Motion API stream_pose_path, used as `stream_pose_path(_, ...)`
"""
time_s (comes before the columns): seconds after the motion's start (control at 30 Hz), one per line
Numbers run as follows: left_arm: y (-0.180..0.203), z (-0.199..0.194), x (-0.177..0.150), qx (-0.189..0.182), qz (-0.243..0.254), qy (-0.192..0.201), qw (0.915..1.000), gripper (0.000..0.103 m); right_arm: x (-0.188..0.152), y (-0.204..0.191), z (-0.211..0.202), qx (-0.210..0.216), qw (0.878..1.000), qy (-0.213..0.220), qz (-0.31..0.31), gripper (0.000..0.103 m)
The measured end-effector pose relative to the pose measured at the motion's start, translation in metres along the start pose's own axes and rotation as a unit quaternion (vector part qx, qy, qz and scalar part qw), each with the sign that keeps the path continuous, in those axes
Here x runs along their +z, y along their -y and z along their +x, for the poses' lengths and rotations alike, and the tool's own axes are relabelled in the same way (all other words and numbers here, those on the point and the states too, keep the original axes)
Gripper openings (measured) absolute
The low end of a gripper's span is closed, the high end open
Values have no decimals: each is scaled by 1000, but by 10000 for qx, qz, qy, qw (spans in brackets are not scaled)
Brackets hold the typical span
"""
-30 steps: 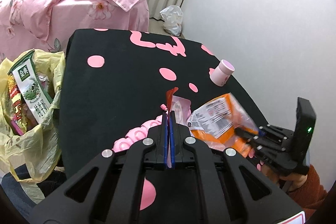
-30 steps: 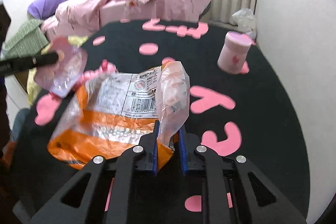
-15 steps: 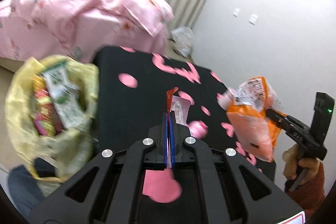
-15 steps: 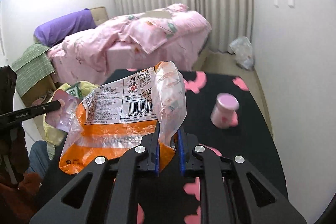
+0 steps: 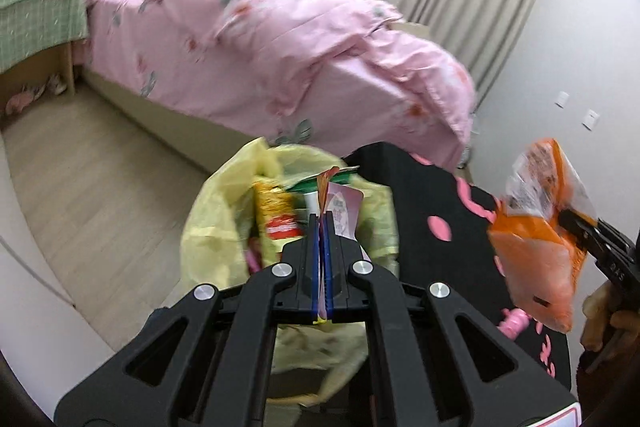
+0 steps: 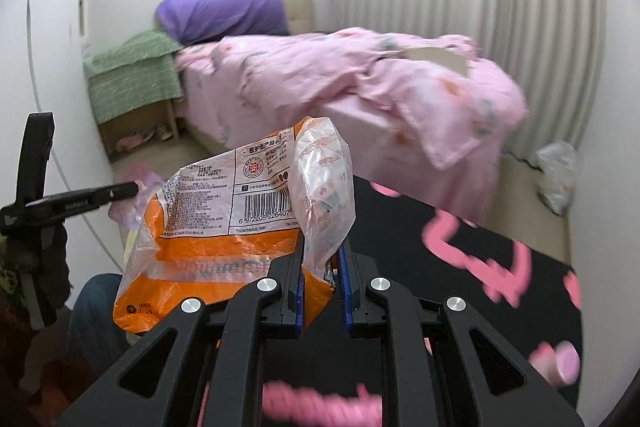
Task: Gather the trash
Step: 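Carry the wrapper and bread bag over the yellow trash bag and open both tools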
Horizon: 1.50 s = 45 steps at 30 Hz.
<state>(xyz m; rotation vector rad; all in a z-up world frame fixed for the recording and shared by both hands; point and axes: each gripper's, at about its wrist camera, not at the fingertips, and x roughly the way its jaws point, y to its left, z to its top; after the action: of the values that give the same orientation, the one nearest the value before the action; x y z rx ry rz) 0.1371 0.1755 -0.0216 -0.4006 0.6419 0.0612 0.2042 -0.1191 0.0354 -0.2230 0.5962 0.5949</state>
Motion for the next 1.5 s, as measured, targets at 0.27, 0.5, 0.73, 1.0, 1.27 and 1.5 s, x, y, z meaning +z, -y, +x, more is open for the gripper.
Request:
stream_pose_path(0.27, -35, 29, 6, 225, -326, -59, 9992, 2, 22, -60, 134, 334, 9903, -797, -1087, 14)
stream_pose_path(0.5, -35, 62, 4, 261, -190, -380, 9988, 2, 4, -92, 200, 785, 9746, -1530, -1437, 14)
stream_pose_path(0.73, -24, 101, -15, 323, 252, -951, 9946, 2, -3, -81, 202, 1216, 9729, -1617, -1117, 15)
stream_pose_path(1.0, -29, 109, -18, 566, 327, -1038, 9924, 2, -6, -84, 224, 1239, 9660, -1951, -1157, 14)
stream_pose_path(1.27, -35, 109, -21, 467, 262, -1064, 9929, 4, -10, -69, 222, 1246, 9697, -1943, -797, 15)
stream_pose_path(1.5, -35, 92, -14, 537, 85, -871, 9947, 12, -8, -66, 214, 1428, 9693, -1915, -588, 28)
